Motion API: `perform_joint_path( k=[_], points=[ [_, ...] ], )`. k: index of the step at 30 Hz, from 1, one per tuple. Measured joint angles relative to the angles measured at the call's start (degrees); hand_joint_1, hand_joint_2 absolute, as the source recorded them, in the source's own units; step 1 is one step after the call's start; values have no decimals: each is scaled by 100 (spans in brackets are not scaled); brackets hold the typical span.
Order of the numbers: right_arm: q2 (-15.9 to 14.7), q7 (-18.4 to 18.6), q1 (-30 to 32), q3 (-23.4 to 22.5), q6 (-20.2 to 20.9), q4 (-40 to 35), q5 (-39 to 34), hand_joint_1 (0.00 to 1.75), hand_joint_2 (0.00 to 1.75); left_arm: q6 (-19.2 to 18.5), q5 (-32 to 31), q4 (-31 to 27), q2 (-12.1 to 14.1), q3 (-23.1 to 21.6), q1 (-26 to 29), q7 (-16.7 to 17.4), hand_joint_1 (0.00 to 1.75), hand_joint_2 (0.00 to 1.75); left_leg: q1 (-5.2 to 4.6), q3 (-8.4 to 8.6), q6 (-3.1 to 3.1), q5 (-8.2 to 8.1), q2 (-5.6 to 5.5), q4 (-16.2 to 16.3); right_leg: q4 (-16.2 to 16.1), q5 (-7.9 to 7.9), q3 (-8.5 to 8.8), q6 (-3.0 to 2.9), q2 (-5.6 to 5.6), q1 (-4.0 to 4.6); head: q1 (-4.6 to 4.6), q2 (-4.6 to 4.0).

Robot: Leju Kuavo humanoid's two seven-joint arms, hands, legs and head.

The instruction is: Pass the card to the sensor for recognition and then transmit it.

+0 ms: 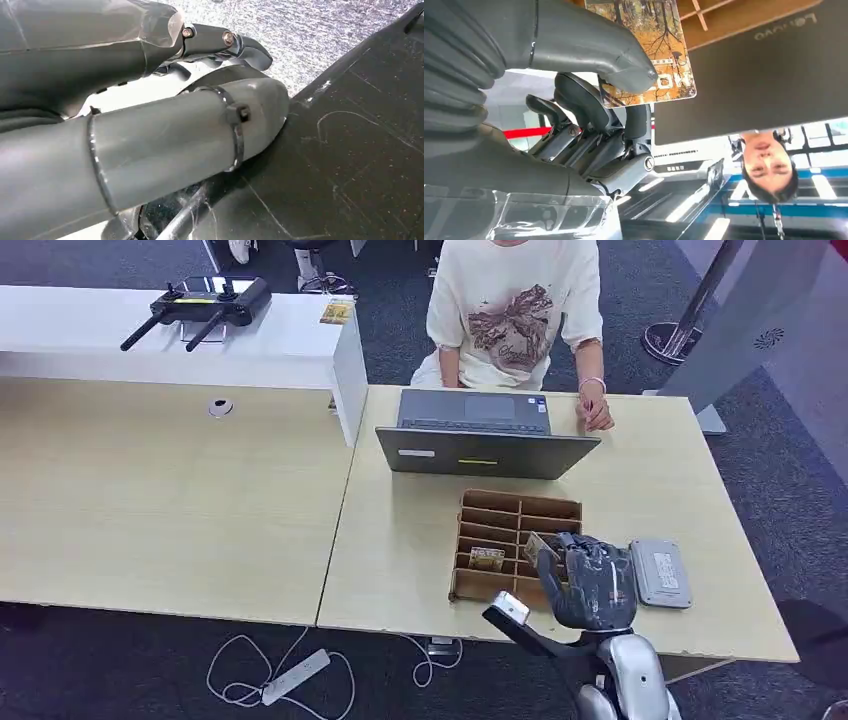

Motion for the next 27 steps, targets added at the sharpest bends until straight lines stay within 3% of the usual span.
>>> perform_joint_path(
  k=[27],
  points=[
    [0,-190,37,-9,-225,-411,-94,175,175,-11,-142,0,-2,0,-4,-15,0,0,0,0,0,0,0,0,0,0,0,0,0,0,0,0]
  ],
)
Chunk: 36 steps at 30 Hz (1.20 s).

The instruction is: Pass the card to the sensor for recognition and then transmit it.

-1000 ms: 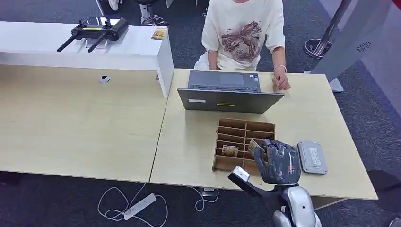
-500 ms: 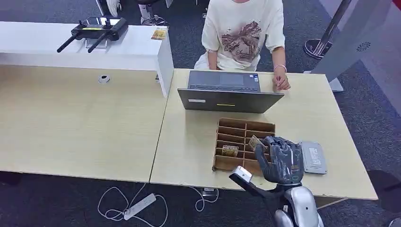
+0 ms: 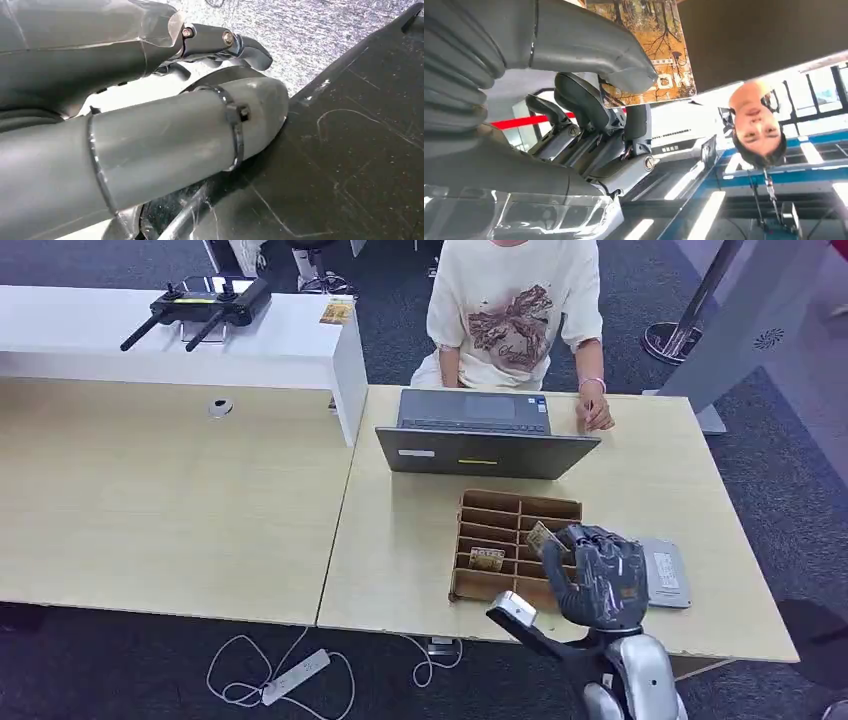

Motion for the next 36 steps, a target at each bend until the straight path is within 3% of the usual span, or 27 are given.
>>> perform_joint_path(
  k=[8,21,30,36],
  points=[
    [0,-96,-182,52,-9,-62,29,175,175,2,59,0,0,0,1,2,0,0,0,-1,0,0,0,0,1,0,1,0,0,0,0,0],
    [-116,-116,-1124,336,-13,255,15,175,175,31,142,0,0,0,6,0,0,0,0,0,0,1,-1,0,1,1,1,-1,-1,0,2,0],
    [-173,-114,-1415,365,-15,435,15,175,175,46,157,0,0,0,8,0,0,0,0,-1,0,1,0,0,2,1,0,0,1,0,0,0],
    [-273,-105,-2010,365,131,659,11,175,175,85,157,0,-9,0,12,0,0,0,0,0,1,3,0,0,2,3,2,-1,1,0,2,0]
  ],
)
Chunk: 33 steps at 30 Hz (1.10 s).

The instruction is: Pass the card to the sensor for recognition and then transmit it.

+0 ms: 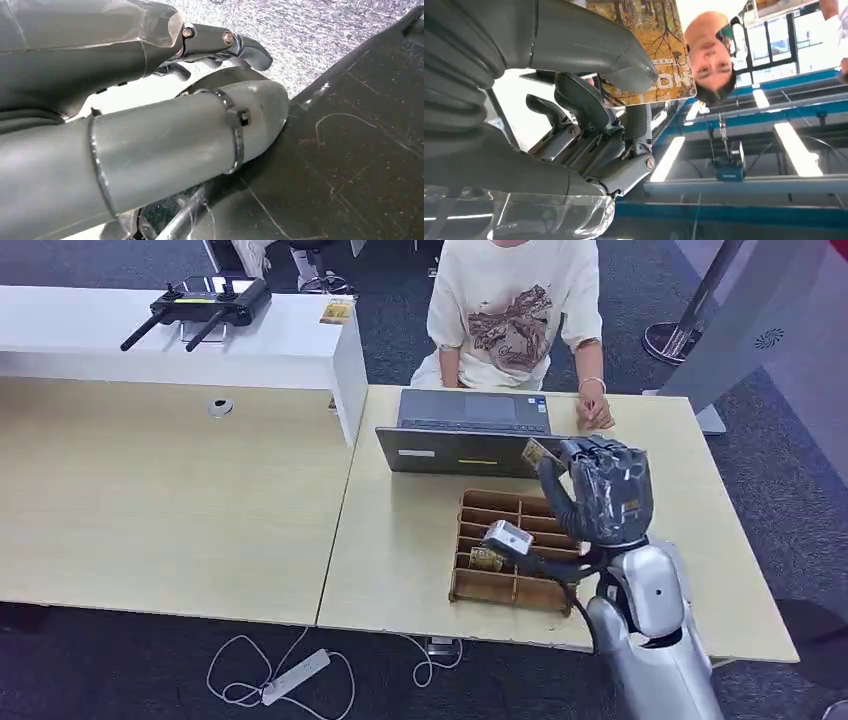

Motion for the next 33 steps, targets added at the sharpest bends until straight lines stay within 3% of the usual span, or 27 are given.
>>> perform_joint_path(
  k=[12,20,33],
  points=[
    [-118,67,-1551,57,518,1134,-240,175,175,-15,-35,0,-11,0,3,-2,0,0,0,0,-1,1,-2,1,2,1,-1,0,-1,0,-2,0],
    [-118,166,-2116,66,718,1738,-317,175,175,-33,-37,0,-11,0,3,-2,0,0,0,-1,-1,1,-2,1,2,1,-1,0,-1,0,-2,0],
    [-109,424,-3505,81,1024,3492,-356,175,175,-39,-20,0,-9,0,6,-52,0,0,0,-2,-1,2,-5,2,6,2,-2,0,-2,-1,-2,0]
  ],
)
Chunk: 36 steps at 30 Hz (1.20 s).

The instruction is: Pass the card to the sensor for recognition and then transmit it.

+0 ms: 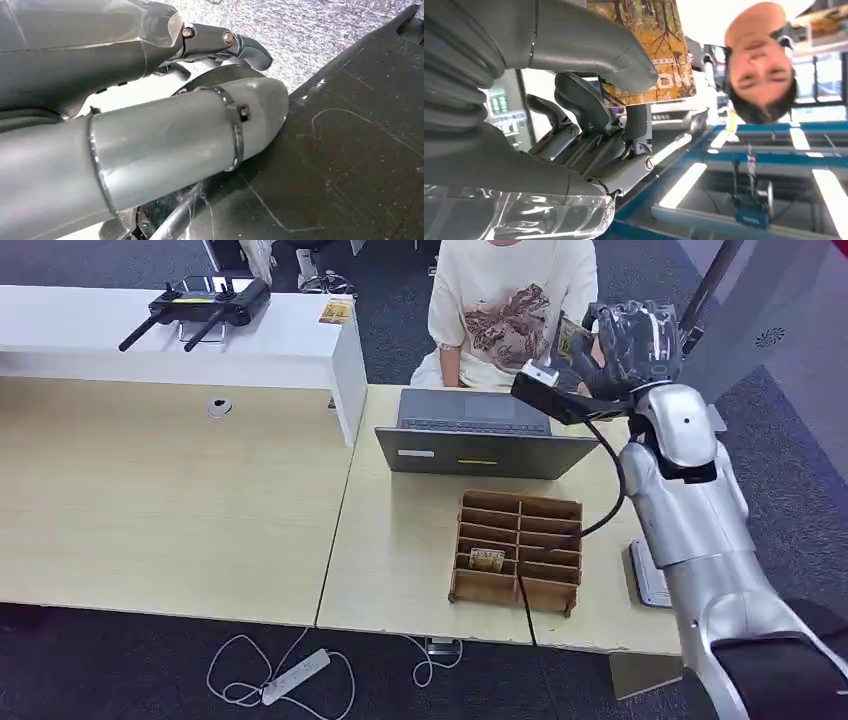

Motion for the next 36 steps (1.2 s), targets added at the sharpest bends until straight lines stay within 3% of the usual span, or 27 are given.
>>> perform_joint_path(
  k=[6,13,34,35,36],
  points=[
    [103,251,-921,7,201,1253,42,175,175,4,43,0,-2,0,5,-2,0,0,1,0,0,0,-6,0,1,0,0,0,-2,1,0,0],
    [264,420,-1434,13,306,2117,37,175,175,4,59,0,-4,0,5,0,0,0,1,0,-1,0,-7,0,0,0,-1,0,-3,2,2,0],
    [275,697,-1742,13,533,3013,142,175,175,2,-6,0,-7,0,8,0,0,0,1,3,0,0,-6,1,0,0,-1,0,-1,2,0,0],
    [275,697,-1746,13,531,3024,142,157,175,2,-13,0,-7,0,8,0,0,0,1,2,0,0,-6,1,-1,0,-1,0,-1,2,2,0],
    [273,699,-1750,13,531,3033,144,117,175,2,-15,0,-7,0,8,0,0,0,1,3,0,0,-6,1,-1,0,-1,0,-1,2,0,0]
  ],
)
